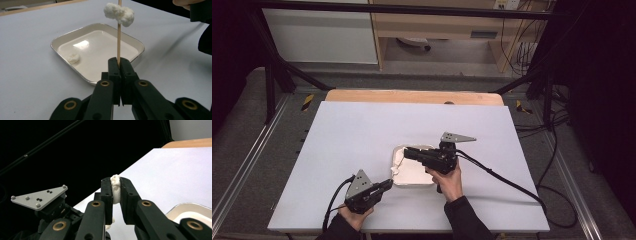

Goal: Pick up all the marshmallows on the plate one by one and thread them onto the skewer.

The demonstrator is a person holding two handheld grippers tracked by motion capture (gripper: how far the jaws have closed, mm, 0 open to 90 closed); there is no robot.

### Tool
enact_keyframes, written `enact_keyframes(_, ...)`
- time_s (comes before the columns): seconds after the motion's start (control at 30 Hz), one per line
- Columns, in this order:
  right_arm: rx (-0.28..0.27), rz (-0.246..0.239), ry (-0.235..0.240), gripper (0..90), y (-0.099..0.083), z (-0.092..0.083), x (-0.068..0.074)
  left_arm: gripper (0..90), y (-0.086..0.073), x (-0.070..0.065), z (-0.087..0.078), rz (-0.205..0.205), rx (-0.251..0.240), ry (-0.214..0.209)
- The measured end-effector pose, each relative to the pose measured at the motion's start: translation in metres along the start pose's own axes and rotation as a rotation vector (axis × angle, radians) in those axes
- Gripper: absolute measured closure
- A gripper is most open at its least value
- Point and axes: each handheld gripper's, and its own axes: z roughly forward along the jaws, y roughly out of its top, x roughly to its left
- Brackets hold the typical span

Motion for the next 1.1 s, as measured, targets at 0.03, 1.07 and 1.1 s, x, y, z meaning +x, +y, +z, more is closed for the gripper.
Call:
enact_keyframes(0.03, 0.0, -0.005, 0.0, 82.6, -0.001, 0.001, 0.0, 88.6, 0.0, 0.0, 0.001, -0.001, 0.001, 0.002)
enact_keyframes(1.07, 0.034, -0.07, -0.018, 83.0, -0.013, 0.002, 0.006, 89.0, 0.002, -0.003, 0.005, 0.003, 0.055, 0.019)
enact_keyframes(1.1, 0.034, -0.074, -0.019, 83.0, -0.013, 0.003, 0.006, 89.0, 0.002, -0.003, 0.005, 0.003, 0.056, 0.018)
